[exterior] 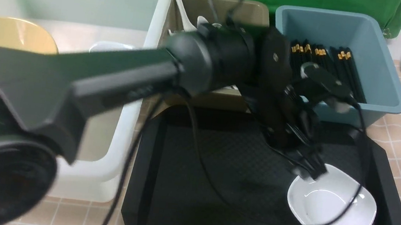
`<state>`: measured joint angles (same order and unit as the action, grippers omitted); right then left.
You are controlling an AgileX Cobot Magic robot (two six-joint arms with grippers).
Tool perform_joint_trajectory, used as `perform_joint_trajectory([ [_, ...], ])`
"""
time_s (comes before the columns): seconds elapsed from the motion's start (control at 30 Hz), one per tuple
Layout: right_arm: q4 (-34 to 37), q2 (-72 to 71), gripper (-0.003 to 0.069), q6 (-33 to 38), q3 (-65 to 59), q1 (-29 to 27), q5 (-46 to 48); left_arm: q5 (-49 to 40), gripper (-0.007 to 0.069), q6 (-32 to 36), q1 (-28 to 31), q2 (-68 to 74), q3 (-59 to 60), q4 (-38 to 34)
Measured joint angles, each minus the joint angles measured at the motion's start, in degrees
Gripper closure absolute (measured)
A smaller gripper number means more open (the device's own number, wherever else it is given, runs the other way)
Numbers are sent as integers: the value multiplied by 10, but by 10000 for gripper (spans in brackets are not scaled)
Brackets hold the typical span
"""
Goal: On brown table put chopsticks spoon bowls plates into blue grey white boxes.
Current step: 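Grasp the small white bowl on the black tray by its rim with the left gripper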
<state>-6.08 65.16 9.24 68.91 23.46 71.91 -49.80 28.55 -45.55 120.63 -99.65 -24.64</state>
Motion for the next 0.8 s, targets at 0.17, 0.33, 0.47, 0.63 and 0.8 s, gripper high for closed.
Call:
perform_joint_trajectory([
  [0.17,-1,-31,579,0,-29,0,-14,23,95,-2,-3,28,0,3],
  [0.33,-2,-53,572,3,-59,0,-35,23,39,-45,-3,58,-1,14],
  [0.47,-2,-53,571,4,-63,0,-51,21,54,-56,-3,65,-3,-2],
  [0.63,-2,-53,568,4,-63,0,-63,19,166,-57,-3,74,-6,-48],
  [0.8,-3,-53,565,4,-63,0,-65,19,405,-57,-5,79,-7,-54],
])
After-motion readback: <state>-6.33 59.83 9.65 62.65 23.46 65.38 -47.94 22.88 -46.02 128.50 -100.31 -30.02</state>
